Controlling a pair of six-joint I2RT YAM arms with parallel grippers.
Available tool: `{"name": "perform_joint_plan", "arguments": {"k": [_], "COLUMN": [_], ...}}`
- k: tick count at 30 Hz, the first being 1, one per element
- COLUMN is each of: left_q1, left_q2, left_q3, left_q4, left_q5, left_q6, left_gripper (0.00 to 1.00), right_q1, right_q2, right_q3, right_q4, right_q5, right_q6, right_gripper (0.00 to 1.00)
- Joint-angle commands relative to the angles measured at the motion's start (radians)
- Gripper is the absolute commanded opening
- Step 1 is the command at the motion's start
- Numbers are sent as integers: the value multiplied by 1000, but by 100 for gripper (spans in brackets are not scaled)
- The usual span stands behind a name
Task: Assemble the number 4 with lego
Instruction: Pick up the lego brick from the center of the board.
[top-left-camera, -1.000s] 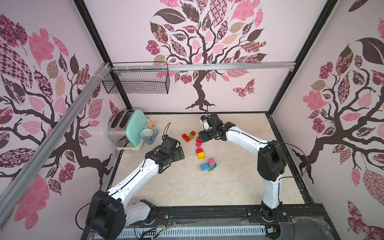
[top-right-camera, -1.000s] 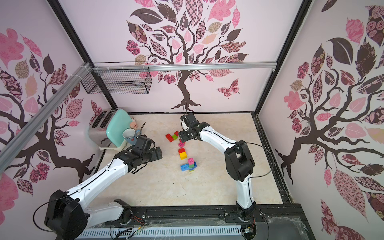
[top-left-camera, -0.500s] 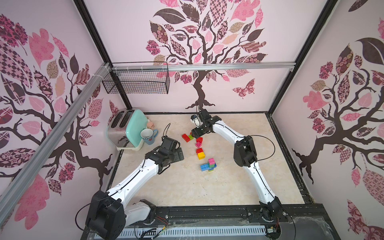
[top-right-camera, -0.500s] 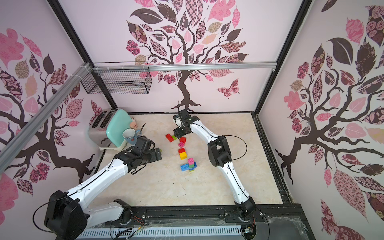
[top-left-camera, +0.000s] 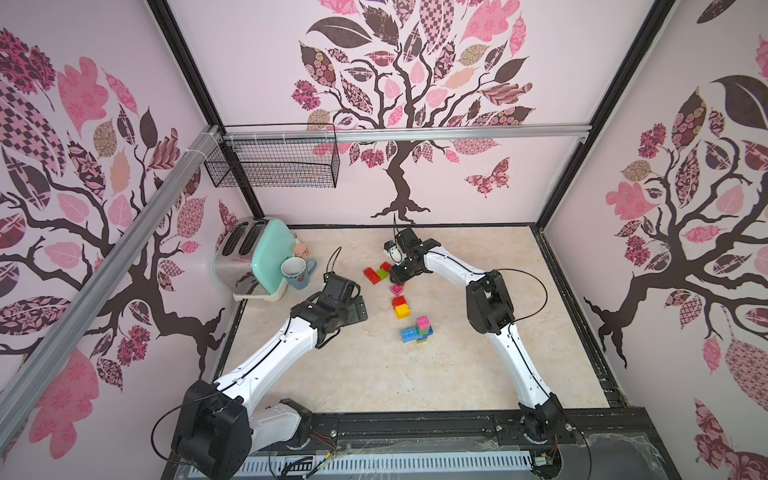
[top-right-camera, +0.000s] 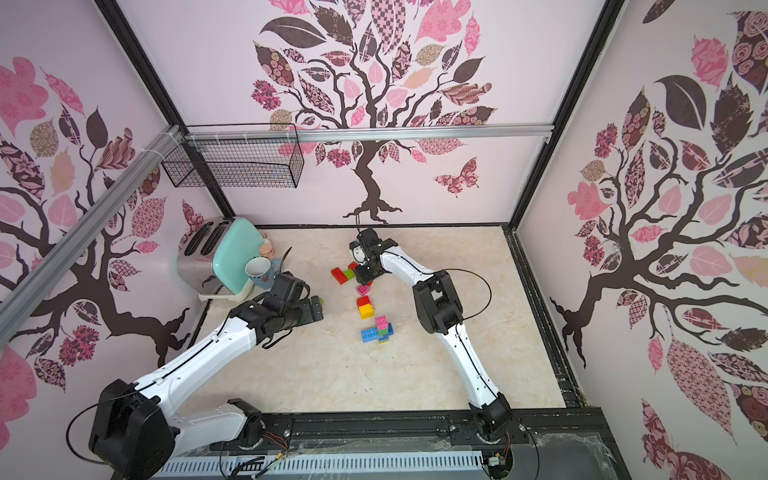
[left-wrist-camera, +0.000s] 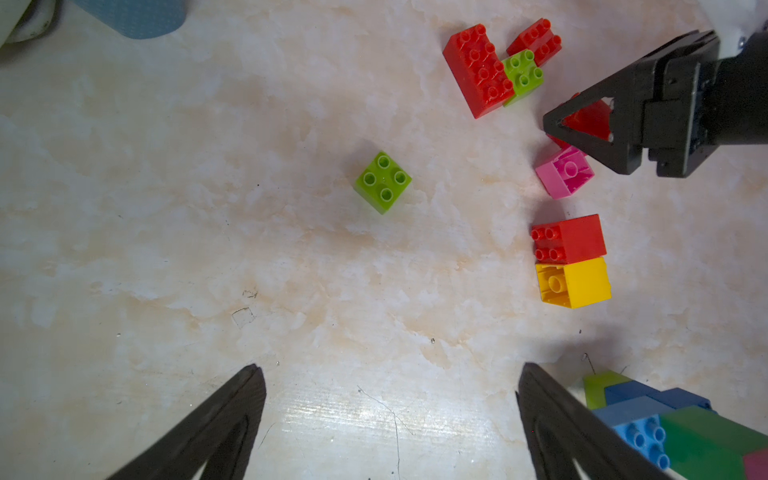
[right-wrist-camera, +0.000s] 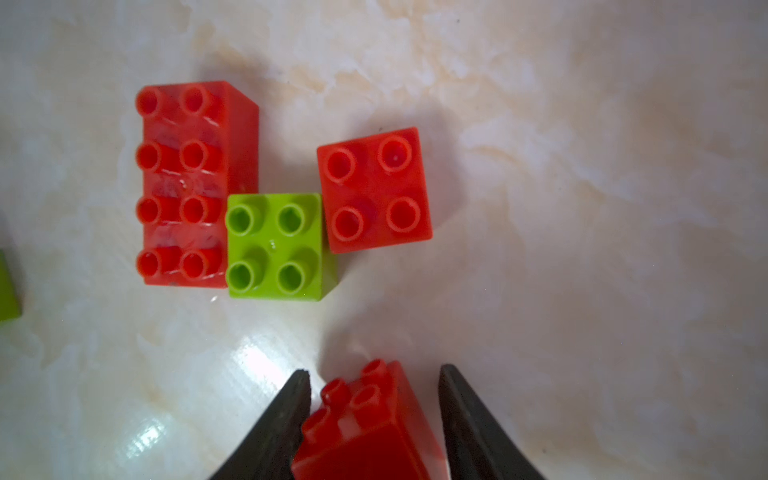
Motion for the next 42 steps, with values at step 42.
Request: {"name": "perform_joint_plan", "arguments": {"k": [42], "left_q1": [5], "left_q2": [13], "left_q3": [-53], "left_q4": [21], "left_q5": [21], "left_q6": [17], "left_gripper": [98], "right_q1": [1], "right_q2": [-111], "right_q3": [-162], "right_q4": [-47], "right_q5": [-43], "right_q6": [-225], "right_gripper": [62]}}
